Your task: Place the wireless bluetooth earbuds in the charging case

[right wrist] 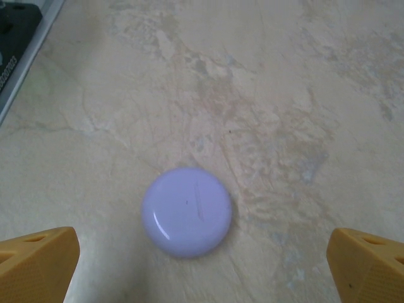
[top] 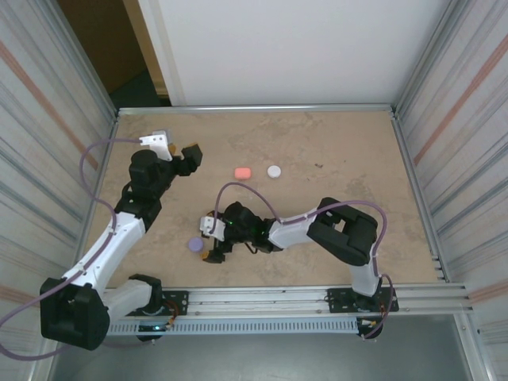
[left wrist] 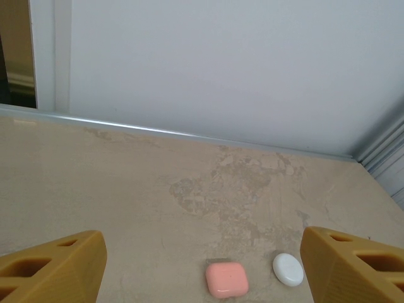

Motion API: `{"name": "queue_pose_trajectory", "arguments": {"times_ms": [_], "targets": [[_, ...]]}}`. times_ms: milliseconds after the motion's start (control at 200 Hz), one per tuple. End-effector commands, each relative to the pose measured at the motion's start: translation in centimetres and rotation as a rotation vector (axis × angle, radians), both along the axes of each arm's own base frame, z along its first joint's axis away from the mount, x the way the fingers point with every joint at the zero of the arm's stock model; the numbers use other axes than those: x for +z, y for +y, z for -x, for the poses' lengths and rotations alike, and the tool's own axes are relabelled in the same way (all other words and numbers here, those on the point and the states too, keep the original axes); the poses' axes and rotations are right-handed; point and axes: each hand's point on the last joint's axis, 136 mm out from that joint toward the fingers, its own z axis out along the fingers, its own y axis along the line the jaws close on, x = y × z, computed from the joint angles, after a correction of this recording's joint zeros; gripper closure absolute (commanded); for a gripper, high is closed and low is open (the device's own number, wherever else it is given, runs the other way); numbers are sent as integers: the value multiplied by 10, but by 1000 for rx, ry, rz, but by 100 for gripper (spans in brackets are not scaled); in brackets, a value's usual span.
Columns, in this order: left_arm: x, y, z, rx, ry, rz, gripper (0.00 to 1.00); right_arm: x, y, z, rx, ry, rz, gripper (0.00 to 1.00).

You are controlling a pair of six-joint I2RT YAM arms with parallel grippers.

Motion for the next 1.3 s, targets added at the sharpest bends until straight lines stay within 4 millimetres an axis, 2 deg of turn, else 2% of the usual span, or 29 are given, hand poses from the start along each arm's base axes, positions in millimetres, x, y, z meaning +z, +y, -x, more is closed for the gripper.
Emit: {"name": "queue_pose_trajectory", "arguments": {"times_ms": [0,281,456,656,1027,1293], "targets": [[2,3,-3,14,-17,16,20,3,15,4,23,10,-28,1],[-1,-1,-6,0,-4,30,20,-17,24,7,45,62,10,7],[-1,-1,-7,-3,-2,34,20,-26,28,9,61,93,48,16],[-2,-2,-7,-5,0,34,20,-35,30,9,63,106,67,17],[-3,-2,-8,-5,4,33,19,-51,28,10,71,127,132,29],[-2,-2,-8,-7,4,35,19,-44,24,4,39,93,145,41]]}}
